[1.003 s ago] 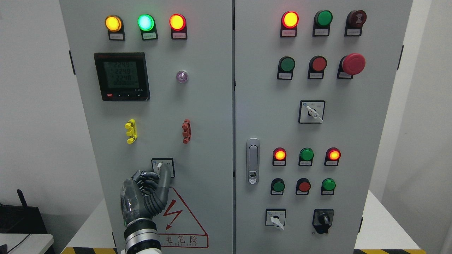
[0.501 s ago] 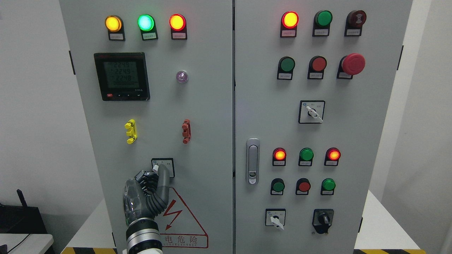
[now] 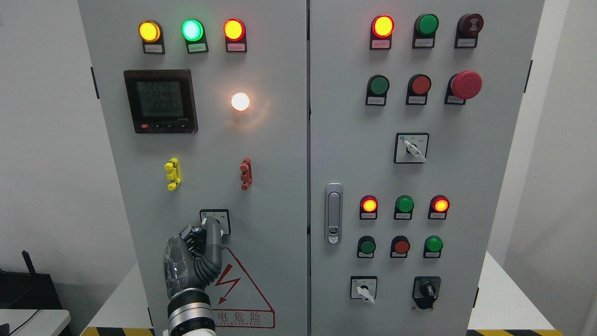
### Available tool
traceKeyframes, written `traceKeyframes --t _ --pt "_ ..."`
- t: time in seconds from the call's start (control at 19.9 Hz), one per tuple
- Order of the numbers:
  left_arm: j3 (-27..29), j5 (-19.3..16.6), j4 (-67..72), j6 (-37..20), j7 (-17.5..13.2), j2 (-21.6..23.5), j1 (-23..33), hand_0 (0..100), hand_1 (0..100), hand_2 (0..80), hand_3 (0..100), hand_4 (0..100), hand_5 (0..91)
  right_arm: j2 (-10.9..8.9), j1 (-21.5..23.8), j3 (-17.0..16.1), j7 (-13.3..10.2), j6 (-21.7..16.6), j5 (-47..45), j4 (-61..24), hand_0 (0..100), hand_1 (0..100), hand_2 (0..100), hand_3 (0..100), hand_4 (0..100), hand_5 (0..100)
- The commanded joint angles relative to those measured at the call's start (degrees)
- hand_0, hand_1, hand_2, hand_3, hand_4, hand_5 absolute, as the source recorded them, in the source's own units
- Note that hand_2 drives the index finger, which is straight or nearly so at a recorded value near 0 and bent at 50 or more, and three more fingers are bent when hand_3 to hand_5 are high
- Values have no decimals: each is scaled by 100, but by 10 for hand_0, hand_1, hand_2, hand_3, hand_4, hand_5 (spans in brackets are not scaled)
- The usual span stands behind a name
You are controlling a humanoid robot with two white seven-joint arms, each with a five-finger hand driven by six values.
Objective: Turn on light switch 1
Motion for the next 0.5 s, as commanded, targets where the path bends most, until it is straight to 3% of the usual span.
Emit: traceKeyframes --t 0.0,0.2,0.45 --pt "-7 0 -8 -16 23 -9 30 589 238 642 885 887 813 -2 0 97 2 0 -141 0 120 389 0 0 0 0" --pt "2 0 -8 -16 23 -9 47 499 262 641 883 884 813 -2 0 97 2 0 -141 0 120 389 0 0 0 0" --pt "2 0 -8 -16 23 -26 47 468 269 641 881 883 814 -2 0 97 2 0 -141 0 120 389 0 0 0 0"
